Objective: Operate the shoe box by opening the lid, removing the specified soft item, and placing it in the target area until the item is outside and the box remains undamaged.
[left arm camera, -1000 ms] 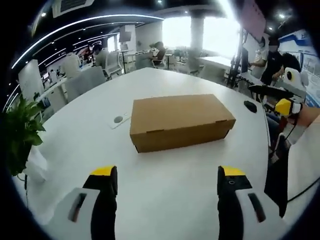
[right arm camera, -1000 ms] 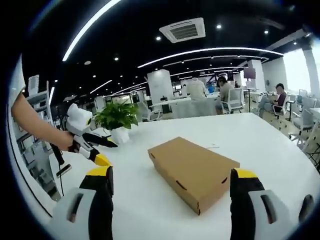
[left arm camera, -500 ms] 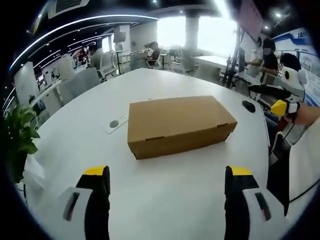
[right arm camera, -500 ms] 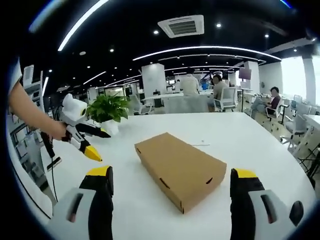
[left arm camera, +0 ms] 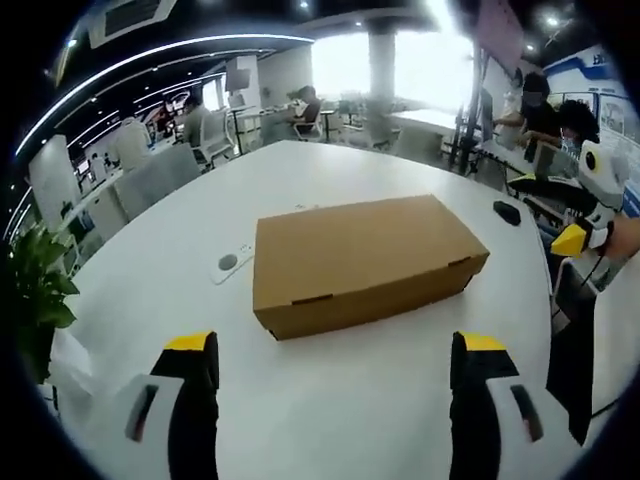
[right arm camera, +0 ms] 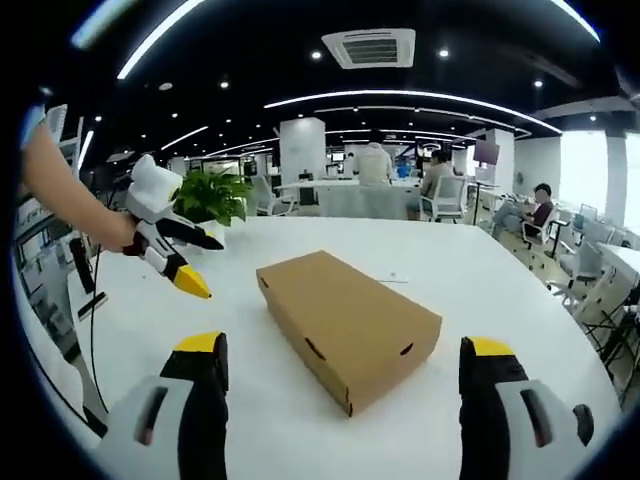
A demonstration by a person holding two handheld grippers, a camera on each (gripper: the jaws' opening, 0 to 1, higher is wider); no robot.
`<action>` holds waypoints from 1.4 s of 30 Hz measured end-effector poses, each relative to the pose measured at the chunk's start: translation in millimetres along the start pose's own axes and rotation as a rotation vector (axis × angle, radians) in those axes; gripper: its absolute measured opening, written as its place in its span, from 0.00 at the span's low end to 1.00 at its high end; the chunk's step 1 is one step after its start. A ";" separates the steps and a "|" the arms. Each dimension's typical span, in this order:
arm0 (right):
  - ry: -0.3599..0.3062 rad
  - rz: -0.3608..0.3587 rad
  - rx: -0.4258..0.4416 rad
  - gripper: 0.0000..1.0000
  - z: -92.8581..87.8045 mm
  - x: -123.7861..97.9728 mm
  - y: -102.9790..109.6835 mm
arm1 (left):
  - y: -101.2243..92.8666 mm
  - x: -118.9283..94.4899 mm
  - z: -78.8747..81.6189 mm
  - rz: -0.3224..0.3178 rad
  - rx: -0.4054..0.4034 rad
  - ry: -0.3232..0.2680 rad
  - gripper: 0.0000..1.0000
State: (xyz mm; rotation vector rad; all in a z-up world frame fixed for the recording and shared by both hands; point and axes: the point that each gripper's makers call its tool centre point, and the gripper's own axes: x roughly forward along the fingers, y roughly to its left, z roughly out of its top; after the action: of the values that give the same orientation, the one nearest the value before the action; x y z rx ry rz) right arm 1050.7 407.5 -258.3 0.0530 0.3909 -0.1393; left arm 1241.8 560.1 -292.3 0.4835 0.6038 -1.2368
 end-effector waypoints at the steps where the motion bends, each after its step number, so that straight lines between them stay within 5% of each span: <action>1: 0.003 0.002 0.003 0.96 -1.2 -0.1 0.4 | -3.3 2.1 1.4 -0.016 0.005 -0.002 0.99; 7: -0.056 -0.032 -0.084 0.96 3.6 -1.3 0.8 | -7.3 14.8 -2.5 -0.020 0.059 0.044 0.99; 13: -0.062 -0.049 -0.064 0.94 6.5 -2.3 -8.0 | -16.2 10.1 0.3 -0.051 0.144 0.076 0.99; 16: 0.023 -0.067 -0.128 0.86 -9.3 -2.6 -10.8 | -14.2 5.9 3.5 -0.036 0.129 0.060 0.99; 21: 0.088 -0.058 -0.110 0.83 -27.8 -0.1 -9.1 | -5.7 4.0 -1.0 -0.016 0.106 0.057 0.99; 30: 0.155 -0.059 -0.094 0.73 -41.2 6.7 -11.1 | 2.9 7.1 -16.8 0.009 0.111 0.156 0.99; 34: 0.215 -0.054 -0.105 0.64 -53.8 4.2 -11.6 | 6.4 10.9 -9.9 -0.005 0.070 0.155 0.99; 42: 0.258 -0.058 -0.066 0.66 -67.2 5.7 -13.7 | 13.5 21.9 -5.9 -0.003 0.134 0.144 0.99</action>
State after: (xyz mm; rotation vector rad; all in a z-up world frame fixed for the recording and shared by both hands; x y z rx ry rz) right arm 1028.7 398.6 -322.9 -0.0056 0.6542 -0.1779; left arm 1258.5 551.6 -311.0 0.6886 0.6453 -1.2579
